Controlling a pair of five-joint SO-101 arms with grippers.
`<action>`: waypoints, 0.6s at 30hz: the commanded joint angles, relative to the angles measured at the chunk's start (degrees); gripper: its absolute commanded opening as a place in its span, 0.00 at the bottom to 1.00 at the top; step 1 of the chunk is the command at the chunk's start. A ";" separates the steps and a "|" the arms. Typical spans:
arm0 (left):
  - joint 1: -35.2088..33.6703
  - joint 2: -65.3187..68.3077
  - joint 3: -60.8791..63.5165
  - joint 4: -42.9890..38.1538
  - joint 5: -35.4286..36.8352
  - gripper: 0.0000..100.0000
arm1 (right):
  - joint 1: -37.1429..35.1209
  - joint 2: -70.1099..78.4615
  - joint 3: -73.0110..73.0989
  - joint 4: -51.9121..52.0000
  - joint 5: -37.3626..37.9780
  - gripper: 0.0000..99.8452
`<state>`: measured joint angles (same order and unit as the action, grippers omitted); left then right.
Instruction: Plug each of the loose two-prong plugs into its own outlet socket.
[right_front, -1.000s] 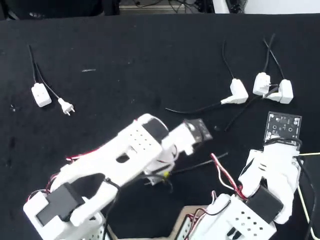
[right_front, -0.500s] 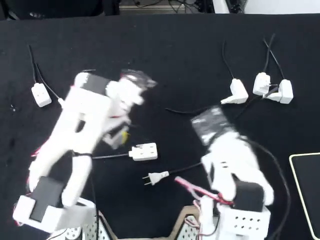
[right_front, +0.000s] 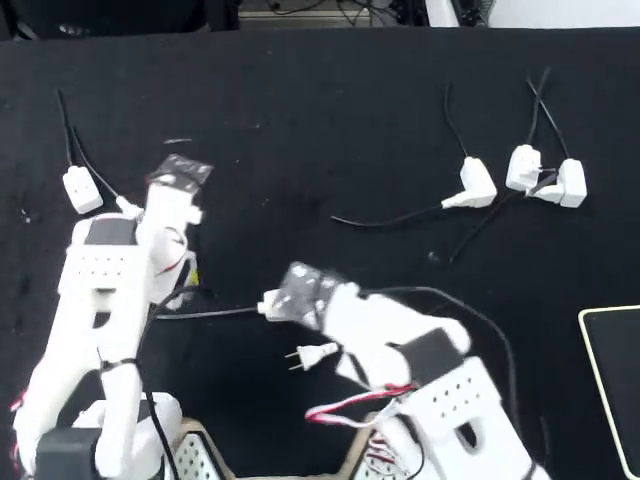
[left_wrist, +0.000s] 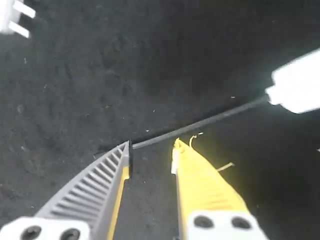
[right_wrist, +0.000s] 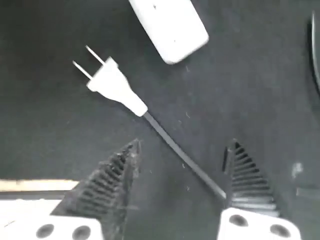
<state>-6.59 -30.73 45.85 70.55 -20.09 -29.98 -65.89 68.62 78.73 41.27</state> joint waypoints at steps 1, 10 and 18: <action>-3.38 -2.29 2.59 -4.40 5.54 0.15 | -4.66 5.14 -0.57 -5.36 7.30 0.25; -15.43 -2.29 5.76 -10.46 13.54 0.15 | -4.92 11.30 3.91 -11.34 17.41 0.25; -21.49 -2.29 6.20 -14.33 16.35 0.15 | -12.92 17.10 2.68 -13.36 16.97 0.25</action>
<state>-27.52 -31.52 52.26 57.01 -4.62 -40.26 -51.03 72.75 67.03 57.89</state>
